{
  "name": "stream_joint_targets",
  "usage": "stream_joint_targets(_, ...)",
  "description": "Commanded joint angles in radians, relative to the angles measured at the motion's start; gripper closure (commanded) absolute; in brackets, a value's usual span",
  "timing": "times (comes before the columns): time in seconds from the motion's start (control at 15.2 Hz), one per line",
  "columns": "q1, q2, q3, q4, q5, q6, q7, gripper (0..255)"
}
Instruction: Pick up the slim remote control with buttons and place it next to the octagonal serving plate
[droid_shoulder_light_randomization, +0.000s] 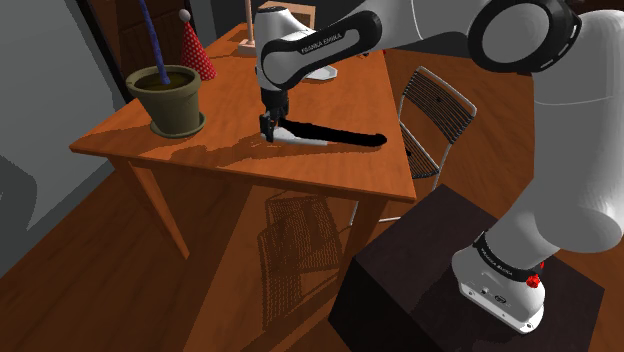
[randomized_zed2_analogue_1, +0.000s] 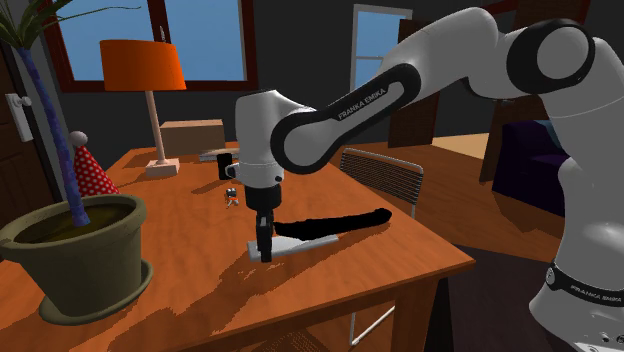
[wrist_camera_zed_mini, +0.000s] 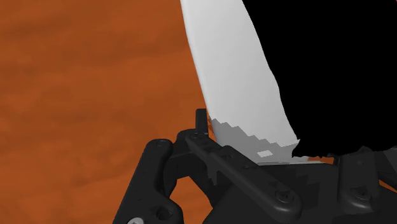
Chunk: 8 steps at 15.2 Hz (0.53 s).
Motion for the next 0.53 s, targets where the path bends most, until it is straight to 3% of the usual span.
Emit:
stream_joint_targets(0.0, 0.000, 0.000, 0.000, 0.000, 0.000, 0.000, 0.000, 255)
stream_joint_targets(0.46, -0.001, -0.027, 0.004, 0.026, 0.006, -0.053, -0.004, 255)
